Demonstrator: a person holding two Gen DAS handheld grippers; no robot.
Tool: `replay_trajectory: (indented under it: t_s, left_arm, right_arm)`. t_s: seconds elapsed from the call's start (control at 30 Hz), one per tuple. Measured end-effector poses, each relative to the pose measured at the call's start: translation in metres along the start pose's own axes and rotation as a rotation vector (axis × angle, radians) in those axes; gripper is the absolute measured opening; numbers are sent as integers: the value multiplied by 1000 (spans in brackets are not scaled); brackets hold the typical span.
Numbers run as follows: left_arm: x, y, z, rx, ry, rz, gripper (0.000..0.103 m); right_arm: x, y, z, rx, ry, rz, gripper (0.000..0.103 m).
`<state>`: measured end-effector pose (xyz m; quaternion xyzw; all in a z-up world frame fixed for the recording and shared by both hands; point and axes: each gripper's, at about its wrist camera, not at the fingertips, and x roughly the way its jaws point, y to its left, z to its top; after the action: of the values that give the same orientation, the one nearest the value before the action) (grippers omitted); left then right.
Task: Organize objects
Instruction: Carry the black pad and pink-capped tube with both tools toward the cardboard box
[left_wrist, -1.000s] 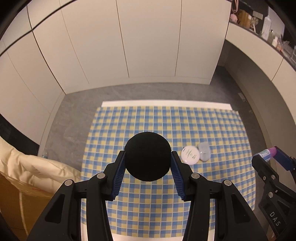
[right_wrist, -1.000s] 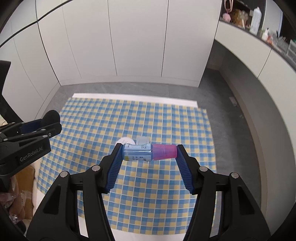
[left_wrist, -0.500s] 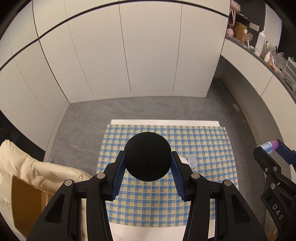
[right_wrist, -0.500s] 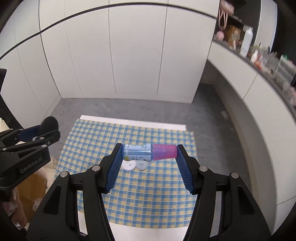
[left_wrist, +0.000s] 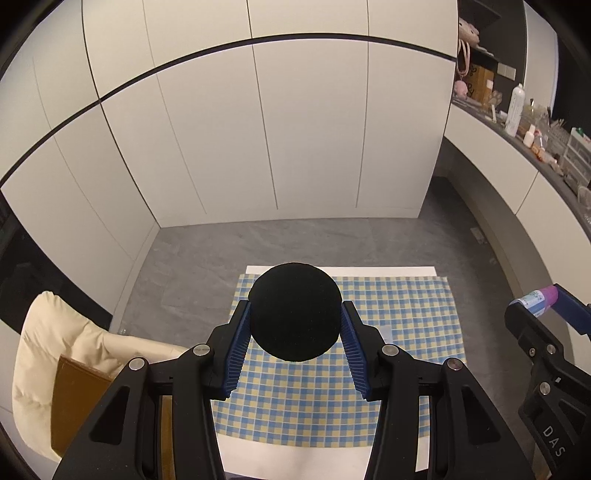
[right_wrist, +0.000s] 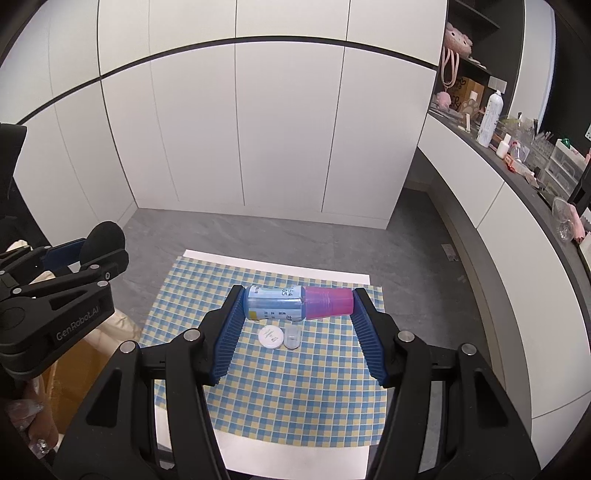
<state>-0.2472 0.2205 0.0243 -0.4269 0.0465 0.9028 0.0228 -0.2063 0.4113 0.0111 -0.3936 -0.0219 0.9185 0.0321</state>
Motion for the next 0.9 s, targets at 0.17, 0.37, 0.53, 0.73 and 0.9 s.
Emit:
replay_trajectory:
  t_s: [0.17, 0.37, 0.53, 0.73, 0.9]
  left_arm:
    - [-8, -5, -6, 0, 4, -13, 48]
    - [-16, -2, -14, -18, 3, -38, 48]
    - [-17, -2, -22, -15, 22, -54, 48]
    - [-23, 4, -31, -20, 17, -52, 48]
    - [-32, 8, -44, -10, 17, -64, 48]
  right_arm:
    - [-11, -1, 1, -8, -7, -7, 60]
    - [-24, -4, -2, 15, -16, -15, 60]
    - [-28, -3, -7, 2, -6, -7, 60]
    - [-29, 4, -18, -6, 15, 0, 60]
    - [-30, 6, -26, -3, 25, 7, 60]
